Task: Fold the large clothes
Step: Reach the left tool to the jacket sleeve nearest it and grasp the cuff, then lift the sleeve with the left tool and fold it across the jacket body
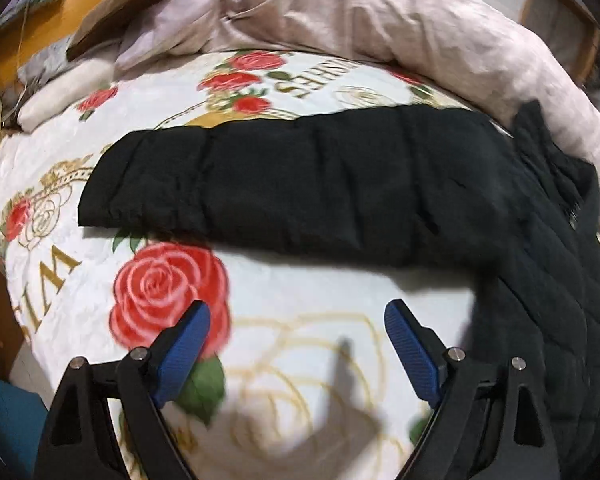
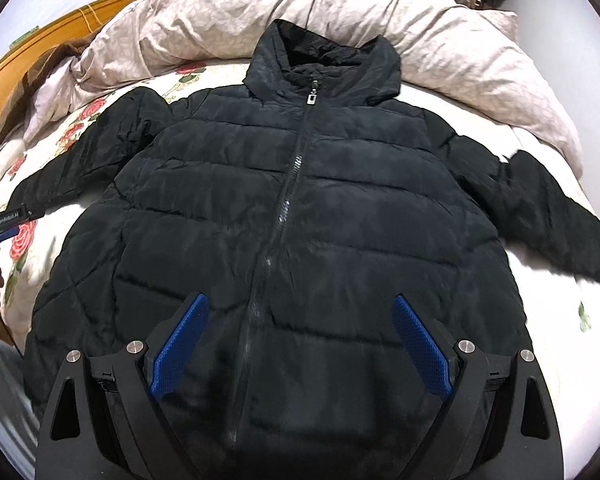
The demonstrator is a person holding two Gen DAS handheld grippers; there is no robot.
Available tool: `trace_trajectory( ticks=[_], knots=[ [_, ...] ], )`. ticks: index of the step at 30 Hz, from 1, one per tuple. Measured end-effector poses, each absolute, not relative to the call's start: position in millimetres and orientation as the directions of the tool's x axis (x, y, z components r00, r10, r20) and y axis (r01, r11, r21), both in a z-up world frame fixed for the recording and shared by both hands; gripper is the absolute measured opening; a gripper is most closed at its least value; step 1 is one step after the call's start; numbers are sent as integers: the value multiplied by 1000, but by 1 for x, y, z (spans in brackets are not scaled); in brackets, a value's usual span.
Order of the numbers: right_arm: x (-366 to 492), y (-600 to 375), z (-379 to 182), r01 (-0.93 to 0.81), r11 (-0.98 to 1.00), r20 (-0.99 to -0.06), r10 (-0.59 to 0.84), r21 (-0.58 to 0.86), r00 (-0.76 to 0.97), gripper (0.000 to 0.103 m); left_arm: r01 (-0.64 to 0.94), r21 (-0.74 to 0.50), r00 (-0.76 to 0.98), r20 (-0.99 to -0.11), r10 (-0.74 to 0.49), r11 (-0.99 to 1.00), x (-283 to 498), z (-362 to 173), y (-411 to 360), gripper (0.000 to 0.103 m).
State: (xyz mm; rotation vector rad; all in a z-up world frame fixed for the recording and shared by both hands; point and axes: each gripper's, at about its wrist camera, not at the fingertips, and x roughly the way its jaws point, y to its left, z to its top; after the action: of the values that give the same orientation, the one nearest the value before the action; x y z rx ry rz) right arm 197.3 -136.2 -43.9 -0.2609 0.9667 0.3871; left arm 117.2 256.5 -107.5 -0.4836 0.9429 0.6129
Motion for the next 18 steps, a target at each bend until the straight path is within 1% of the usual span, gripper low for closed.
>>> trace_trajectory(
  ticks=[6, 13, 15, 18],
  knots=[
    [226, -124, -59, -430, 901, -850, 185, -53, 493, 93, -748, -186, 441, -857, 267, 637, 127, -132, 307, 90],
    [259, -114, -79, -409, 911, -866, 158, -58, 475, 93, -781, -209, 461, -829, 317, 589, 138, -141, 337, 90],
    [265, -114, -83, -401, 914, -869, 153, -56, 471, 93, -788, -208, 463, -821, 335, 580, 141, -140, 341, 84],
    [271, -114, -86, -395, 917, -872, 144, -61, 468, 93, -794, -192, 457, -814, 359, 577, 148, -138, 344, 68]
  ],
)
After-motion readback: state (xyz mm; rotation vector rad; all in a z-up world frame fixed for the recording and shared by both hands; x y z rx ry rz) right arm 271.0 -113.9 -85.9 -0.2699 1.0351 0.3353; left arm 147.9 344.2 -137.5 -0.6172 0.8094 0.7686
